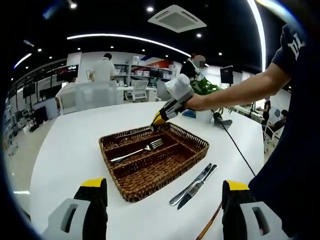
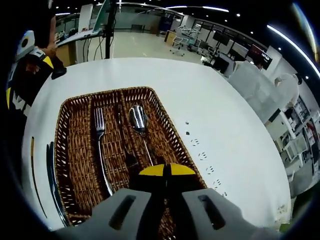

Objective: Arrange the knives, forks, and spoons in their matching storage slots by inserting each utensil handle-first until every utensil is classified and aligned in the correct compartment

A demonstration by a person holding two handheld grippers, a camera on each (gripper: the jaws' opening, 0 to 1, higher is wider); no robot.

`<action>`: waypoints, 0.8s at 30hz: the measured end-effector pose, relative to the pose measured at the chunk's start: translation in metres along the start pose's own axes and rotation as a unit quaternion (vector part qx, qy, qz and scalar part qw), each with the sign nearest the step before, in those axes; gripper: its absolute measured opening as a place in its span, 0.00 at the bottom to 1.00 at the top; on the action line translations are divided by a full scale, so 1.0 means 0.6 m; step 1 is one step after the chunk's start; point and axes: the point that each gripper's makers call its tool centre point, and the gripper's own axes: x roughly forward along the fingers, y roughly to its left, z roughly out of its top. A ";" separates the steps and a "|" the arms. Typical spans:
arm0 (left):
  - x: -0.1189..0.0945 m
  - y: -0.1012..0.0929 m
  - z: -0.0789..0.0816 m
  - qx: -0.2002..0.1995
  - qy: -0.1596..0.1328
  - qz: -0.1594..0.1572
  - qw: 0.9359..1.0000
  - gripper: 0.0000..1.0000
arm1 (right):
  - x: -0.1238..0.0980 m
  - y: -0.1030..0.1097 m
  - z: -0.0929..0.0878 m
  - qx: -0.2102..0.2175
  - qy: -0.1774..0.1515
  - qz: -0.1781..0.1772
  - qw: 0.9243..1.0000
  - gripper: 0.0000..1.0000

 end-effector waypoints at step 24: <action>-0.003 0.017 -0.005 -0.001 0.001 -0.002 1.000 1.00 | 0.084 -0.003 -0.017 0.035 0.012 0.058 0.998 0.00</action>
